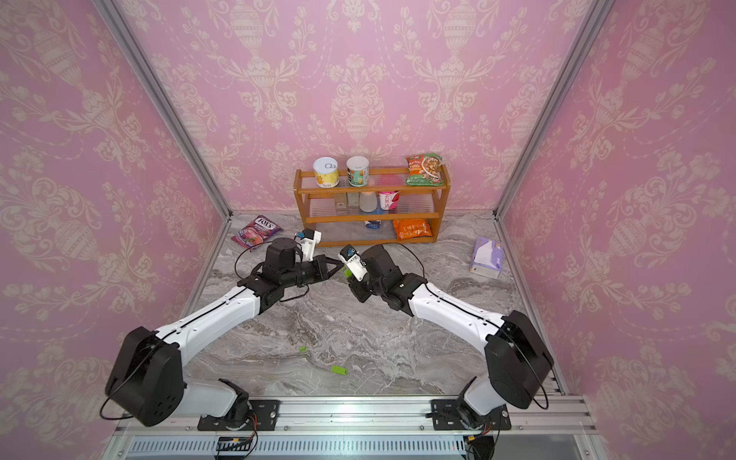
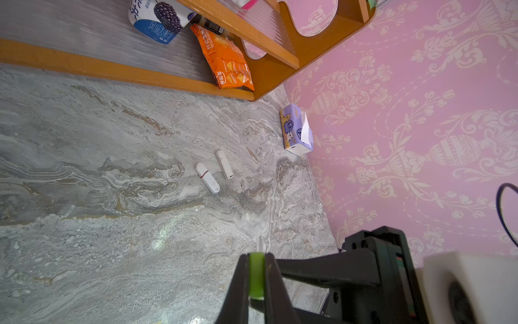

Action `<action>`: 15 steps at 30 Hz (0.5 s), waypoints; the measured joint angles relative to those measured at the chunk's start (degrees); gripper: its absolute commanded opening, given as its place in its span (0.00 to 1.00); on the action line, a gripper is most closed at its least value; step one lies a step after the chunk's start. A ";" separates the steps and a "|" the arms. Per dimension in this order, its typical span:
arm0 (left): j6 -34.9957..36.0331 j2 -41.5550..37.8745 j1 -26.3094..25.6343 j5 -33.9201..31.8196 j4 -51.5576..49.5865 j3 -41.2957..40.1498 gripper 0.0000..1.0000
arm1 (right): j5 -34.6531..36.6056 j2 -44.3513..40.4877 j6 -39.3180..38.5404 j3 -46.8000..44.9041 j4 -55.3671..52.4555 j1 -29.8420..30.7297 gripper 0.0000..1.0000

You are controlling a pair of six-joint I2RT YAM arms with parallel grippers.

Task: Close the usb drive cover
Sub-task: Close the cover of the USB drive.

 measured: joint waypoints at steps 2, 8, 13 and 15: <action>0.52 0.57 -0.37 -0.83 -0.66 1.11 0.00 | 0.63 0.37 -0.31 1.38 -1.42 0.02 0.00; 2.16 3.13 -0.46 -1.27 -3.39 4.42 0.00 | 2.93 2.14 -2.29 3.61 -3.23 0.00 0.00; 2.80 5.29 -0.90 -1.16 -5.25 5.77 0.00 | 4.48 2.93 -4.90 3.87 -4.83 0.00 0.00; 2.78 5.92 -0.90 -0.92 -5.29 6.34 0.00 | 5.18 2.93 -5.77 3.87 -4.66 0.00 0.00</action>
